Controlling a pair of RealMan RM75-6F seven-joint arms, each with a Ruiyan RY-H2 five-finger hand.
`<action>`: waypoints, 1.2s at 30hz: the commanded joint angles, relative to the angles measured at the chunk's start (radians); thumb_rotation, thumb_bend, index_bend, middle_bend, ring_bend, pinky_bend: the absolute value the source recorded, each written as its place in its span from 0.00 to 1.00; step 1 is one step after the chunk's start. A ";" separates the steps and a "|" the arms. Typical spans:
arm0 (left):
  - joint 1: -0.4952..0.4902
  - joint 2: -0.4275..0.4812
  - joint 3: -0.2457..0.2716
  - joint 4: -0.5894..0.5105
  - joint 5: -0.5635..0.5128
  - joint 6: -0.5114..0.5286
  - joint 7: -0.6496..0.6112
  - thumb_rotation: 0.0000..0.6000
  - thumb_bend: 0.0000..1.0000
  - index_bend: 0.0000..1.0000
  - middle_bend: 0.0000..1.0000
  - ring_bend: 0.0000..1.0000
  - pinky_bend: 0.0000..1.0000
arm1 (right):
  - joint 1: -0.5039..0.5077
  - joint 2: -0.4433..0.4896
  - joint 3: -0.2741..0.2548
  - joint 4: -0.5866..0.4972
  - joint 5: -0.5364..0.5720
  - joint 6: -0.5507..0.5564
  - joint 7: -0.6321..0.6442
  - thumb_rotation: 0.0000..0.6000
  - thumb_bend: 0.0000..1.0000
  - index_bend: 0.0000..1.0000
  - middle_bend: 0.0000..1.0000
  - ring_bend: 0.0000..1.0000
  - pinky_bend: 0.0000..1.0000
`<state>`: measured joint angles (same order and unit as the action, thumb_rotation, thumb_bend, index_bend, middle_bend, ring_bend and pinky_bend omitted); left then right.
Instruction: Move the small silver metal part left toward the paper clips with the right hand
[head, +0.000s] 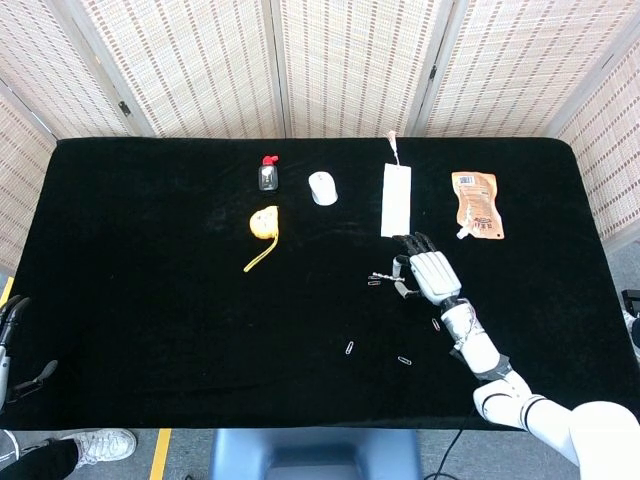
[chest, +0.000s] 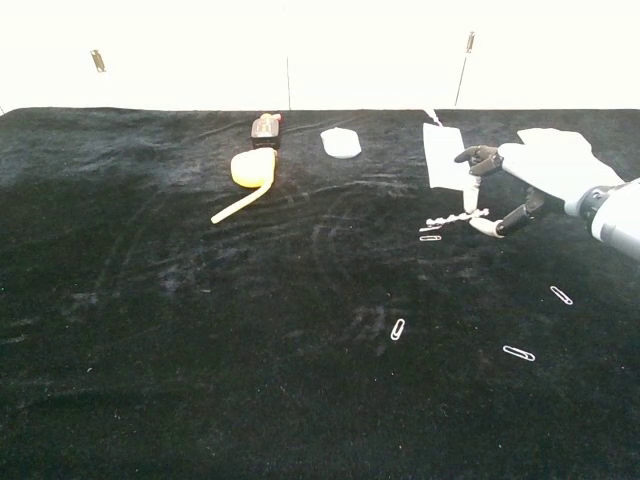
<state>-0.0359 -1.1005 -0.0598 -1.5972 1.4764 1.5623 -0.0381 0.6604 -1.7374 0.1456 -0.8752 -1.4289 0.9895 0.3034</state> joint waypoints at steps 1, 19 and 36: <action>0.001 -0.001 0.000 0.000 0.001 0.001 0.003 1.00 0.28 0.01 0.09 0.13 0.06 | 0.002 -0.004 -0.005 0.007 -0.004 0.000 0.006 1.00 0.39 0.76 0.14 0.09 0.00; 0.006 -0.001 -0.002 0.002 0.005 0.006 -0.005 1.00 0.28 0.01 0.09 0.13 0.06 | 0.002 -0.008 -0.025 0.005 -0.021 0.009 0.014 1.00 0.39 0.76 0.14 0.09 0.00; -0.005 -0.014 -0.006 0.000 -0.006 -0.016 0.041 1.00 0.28 0.01 0.09 0.13 0.06 | -0.115 0.114 -0.011 -0.006 0.014 0.135 0.095 1.00 0.39 0.76 0.14 0.08 0.00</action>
<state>-0.0392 -1.1128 -0.0655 -1.5971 1.4712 1.5486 0.0011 0.5596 -1.6329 0.1388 -0.8834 -1.4173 1.1107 0.3861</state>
